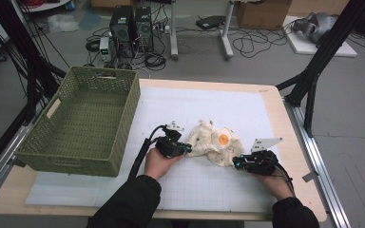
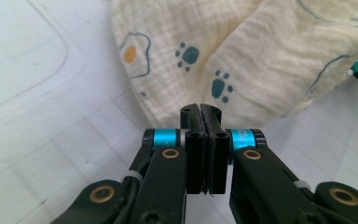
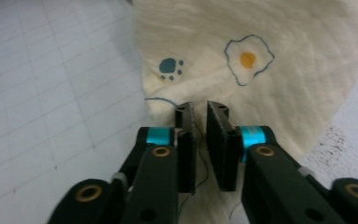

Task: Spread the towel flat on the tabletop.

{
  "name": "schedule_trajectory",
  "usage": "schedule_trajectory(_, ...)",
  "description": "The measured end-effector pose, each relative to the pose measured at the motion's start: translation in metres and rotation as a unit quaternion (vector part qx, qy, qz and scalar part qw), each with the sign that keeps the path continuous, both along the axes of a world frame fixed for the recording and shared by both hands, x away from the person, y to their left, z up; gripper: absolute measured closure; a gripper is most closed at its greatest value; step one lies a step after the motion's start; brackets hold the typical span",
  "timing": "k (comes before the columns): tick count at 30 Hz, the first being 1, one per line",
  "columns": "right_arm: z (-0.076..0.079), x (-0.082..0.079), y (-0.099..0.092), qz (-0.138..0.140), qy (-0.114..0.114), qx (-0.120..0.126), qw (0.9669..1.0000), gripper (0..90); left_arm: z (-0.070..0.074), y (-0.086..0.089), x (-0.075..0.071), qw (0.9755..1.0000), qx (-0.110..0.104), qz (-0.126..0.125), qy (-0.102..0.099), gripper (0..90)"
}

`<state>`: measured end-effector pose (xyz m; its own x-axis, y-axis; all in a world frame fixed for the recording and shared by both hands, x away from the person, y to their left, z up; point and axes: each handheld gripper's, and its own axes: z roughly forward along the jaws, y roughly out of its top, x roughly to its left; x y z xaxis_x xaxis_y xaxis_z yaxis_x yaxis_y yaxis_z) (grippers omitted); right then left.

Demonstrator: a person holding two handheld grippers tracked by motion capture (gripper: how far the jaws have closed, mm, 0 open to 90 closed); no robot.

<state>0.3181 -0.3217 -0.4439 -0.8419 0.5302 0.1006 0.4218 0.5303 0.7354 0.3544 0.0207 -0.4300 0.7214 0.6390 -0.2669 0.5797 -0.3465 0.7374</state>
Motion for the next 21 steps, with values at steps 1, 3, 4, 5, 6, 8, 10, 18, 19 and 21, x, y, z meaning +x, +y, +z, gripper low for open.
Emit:
schedule_trajectory(1,0.000,0.000,0.000,0.004,0.000,0.001,1.0000,87.7,0.001,0.003,-0.003,1.0000,-0.001,0.003,0.000,88.4)
schedule_trajectory(3,0.000,-0.001,0.000,0.008,0.001,0.002,1.0000,89.1,0.003,0.010,-0.007,1.0000,-0.001,0.003,-0.004,88.4)
schedule_trajectory(4,0.001,-0.002,0.000,0.010,0.003,0.004,0.9999,89.2,0.004,0.013,-0.010,1.0000,-0.003,0.007,-0.005,88.4)
schedule_trajectory(5,0.001,-0.003,0.001,0.014,0.004,0.008,0.9999,89.2,0.005,0.017,-0.012,0.9999,-0.003,0.008,-0.007,88.5)
schedule_trajectory(6,0.001,-0.003,0.001,0.014,0.004,0.008,0.9999,89.2,0.006,0.020,-0.014,0.9999,-0.002,0.011,-0.008,88.5)
schedule_trajectory(8,0.002,-0.004,0.002,0.022,0.002,0.020,0.9995,82.7,0.008,0.028,-0.017,0.9998,0.003,0.015,-0.011,88.5)
schedule_trajectory(10,0.003,-0.004,0.002,0.025,0.000,0.031,0.9992,77.7,0.009,0.037,-0.019,0.9995,-0.001,0.028,-0.013,88.5)
schedule_trajectory(18,-0.001,-0.002,0.017,0.028,0.003,0.029,0.9992,58.3,0.001,0.036,-0.013,0.9987,-0.044,0.023,0.003,59.7)
schedule_trajectory(19,-0.003,-0.001,0.021,0.034,0.006,0.011,0.9993,63.0,-0.005,0.029,-0.011,0.9993,-0.034,0.015,0.006,58.6)
schedule_trajectory(21,-0.004,-0.001,0.022,0.031,0.001,0.006,0.9995,67.0,-0.008,0.025,-0.010,0.9995,-0.026,0.013,0.009,58.8)
